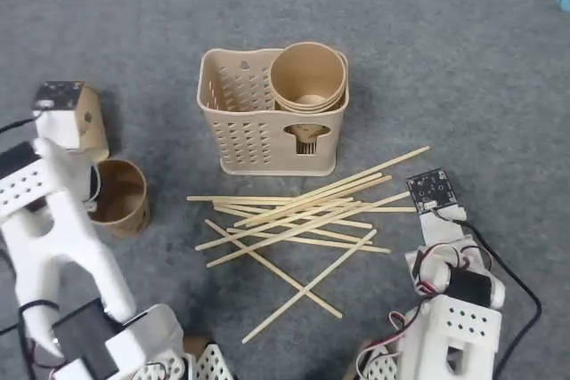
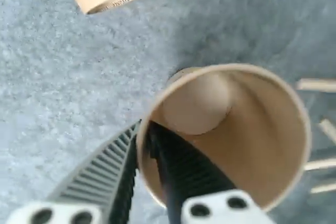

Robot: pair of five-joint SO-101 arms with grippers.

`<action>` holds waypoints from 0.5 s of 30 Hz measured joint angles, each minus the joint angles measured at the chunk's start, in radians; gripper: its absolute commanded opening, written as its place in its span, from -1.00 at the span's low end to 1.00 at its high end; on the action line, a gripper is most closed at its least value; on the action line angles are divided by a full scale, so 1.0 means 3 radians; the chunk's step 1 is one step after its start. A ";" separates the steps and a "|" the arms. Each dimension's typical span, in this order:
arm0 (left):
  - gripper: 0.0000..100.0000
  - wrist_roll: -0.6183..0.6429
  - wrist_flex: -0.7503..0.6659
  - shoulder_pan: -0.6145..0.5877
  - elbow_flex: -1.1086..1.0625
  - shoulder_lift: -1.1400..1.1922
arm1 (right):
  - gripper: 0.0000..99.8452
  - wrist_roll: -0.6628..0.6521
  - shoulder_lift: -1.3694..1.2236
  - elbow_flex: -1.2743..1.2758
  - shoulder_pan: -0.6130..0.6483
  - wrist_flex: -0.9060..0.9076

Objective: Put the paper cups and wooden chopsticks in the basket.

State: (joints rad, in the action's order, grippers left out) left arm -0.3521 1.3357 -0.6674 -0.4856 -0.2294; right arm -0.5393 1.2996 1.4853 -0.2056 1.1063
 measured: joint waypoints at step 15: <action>-0.98 0.1406 0.0767 0.0363 0.1422 0.0000 | -0.96 0.0000 0.0000 0.0000 0.0000 0.0000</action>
State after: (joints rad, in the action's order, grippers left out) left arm 0.0698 1.5658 -0.5585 -0.0591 -0.2294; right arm -0.5393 1.2996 1.4853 -0.2056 1.1063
